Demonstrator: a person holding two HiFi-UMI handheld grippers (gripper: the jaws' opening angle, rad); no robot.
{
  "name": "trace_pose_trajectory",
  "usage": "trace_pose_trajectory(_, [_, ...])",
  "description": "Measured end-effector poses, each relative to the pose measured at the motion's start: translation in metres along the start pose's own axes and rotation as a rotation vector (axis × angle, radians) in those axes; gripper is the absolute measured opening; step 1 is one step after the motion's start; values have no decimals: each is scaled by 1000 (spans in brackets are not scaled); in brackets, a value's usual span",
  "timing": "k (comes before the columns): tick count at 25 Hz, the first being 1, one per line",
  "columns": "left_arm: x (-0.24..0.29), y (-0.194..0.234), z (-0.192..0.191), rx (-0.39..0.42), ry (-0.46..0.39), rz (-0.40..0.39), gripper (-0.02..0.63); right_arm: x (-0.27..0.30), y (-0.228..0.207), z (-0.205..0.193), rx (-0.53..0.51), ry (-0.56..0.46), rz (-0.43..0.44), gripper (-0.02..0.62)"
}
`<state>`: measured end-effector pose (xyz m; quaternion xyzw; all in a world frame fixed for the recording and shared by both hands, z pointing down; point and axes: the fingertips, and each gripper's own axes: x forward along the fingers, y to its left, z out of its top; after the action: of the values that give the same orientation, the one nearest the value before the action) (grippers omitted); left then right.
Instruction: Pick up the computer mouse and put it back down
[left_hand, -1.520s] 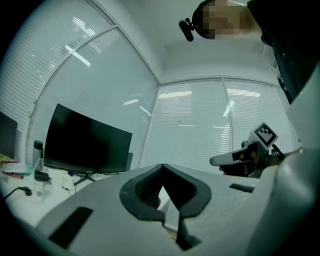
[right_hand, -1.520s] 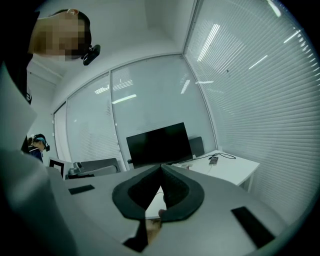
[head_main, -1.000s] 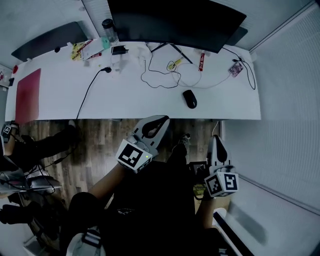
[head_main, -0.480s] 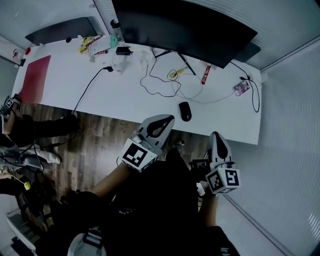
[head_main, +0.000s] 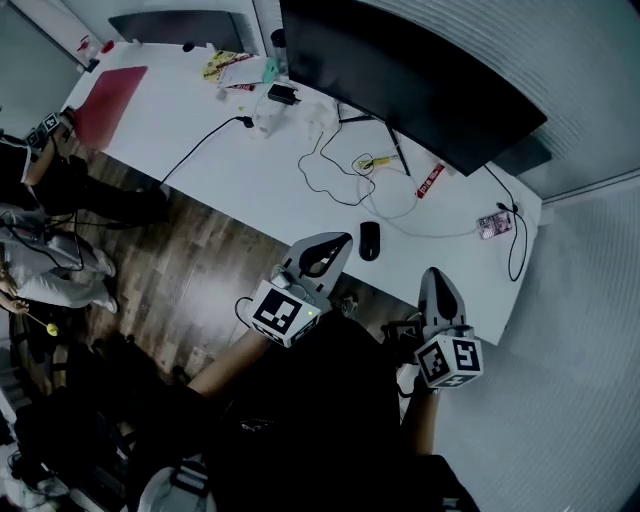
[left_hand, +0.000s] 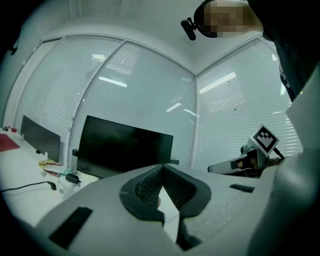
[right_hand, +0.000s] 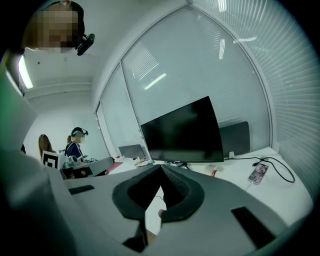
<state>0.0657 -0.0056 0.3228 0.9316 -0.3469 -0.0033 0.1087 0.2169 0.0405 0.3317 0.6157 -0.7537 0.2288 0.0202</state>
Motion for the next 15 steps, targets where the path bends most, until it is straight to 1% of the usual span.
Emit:
trace_pose_trajectory(3, [-2, 0, -4, 4, -2, 58, 6, 8, -4, 2, -21, 27, 57, 0])
trace_pose_trajectory(6, [-7, -3, -13, -21, 11, 91, 6, 14, -9, 0, -38, 52, 90, -2])
trace_pose_trajectory(12, [-9, 7, -27, -43, 34, 137, 6, 32, -11, -1, -30, 92, 106, -2])
trace_pose_trajectory(15, [-7, 12, -34, -71, 38, 127, 6, 43, -8, -9, -23, 116, 102, -2])
